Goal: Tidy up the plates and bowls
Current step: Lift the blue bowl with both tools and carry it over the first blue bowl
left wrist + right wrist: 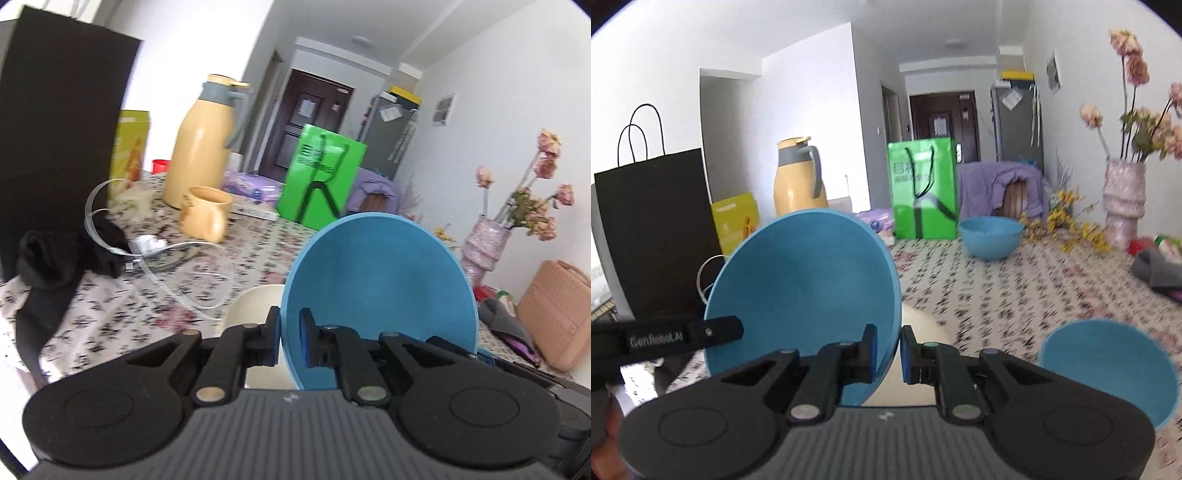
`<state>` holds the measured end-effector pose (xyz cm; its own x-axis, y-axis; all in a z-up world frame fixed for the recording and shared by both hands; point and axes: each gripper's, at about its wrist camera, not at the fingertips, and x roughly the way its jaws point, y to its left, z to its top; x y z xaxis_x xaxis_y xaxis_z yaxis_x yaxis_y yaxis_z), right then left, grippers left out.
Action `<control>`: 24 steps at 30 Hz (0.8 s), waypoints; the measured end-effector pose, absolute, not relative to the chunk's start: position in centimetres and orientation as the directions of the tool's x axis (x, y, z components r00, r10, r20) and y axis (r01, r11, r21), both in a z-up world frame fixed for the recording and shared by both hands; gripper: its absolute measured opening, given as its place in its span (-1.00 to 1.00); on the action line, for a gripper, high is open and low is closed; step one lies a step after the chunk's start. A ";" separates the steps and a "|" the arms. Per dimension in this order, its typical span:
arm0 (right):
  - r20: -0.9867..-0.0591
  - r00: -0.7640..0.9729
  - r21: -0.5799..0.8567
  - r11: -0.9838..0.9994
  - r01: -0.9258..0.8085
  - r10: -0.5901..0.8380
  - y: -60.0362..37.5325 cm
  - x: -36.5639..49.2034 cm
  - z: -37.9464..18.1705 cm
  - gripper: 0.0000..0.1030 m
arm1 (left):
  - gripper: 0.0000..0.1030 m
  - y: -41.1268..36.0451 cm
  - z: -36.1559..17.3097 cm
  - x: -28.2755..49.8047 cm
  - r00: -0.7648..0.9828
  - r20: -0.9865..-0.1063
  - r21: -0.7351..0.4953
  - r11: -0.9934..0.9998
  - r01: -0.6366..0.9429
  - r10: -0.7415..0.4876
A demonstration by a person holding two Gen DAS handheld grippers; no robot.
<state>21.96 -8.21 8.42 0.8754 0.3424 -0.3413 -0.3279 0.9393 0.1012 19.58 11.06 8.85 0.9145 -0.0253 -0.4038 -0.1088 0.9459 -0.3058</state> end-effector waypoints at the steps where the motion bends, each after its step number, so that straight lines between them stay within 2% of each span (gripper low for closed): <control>1: -0.333 0.884 0.099 0.945 -0.313 0.328 -9.1 21.9 8.6 -0.74 | -0.82 10.3 9.0 19.9 0.916 -0.398 -0.302 0.950 -0.085 -0.045; 9: -0.315 0.932 0.102 0.983 -0.154 0.178 -17.1 22.3 9.3 -0.75 | -0.82 2.4 9.1 23.8 0.882 -0.411 -0.322 0.942 0.093 -0.228; 14: -0.363 0.925 0.117 0.991 -0.072 0.110 -22.3 22.9 9.2 -0.73 | -0.82 -2.5 8.8 25.7 0.854 -0.426 -0.316 0.934 0.168 -0.297; 24: -0.453 0.879 0.189 0.979 -0.070 0.151 -27.8 24.8 8.3 -0.61 | -0.82 -5.0 6.8 28.2 0.763 -0.527 -0.392 0.904 0.172 -0.374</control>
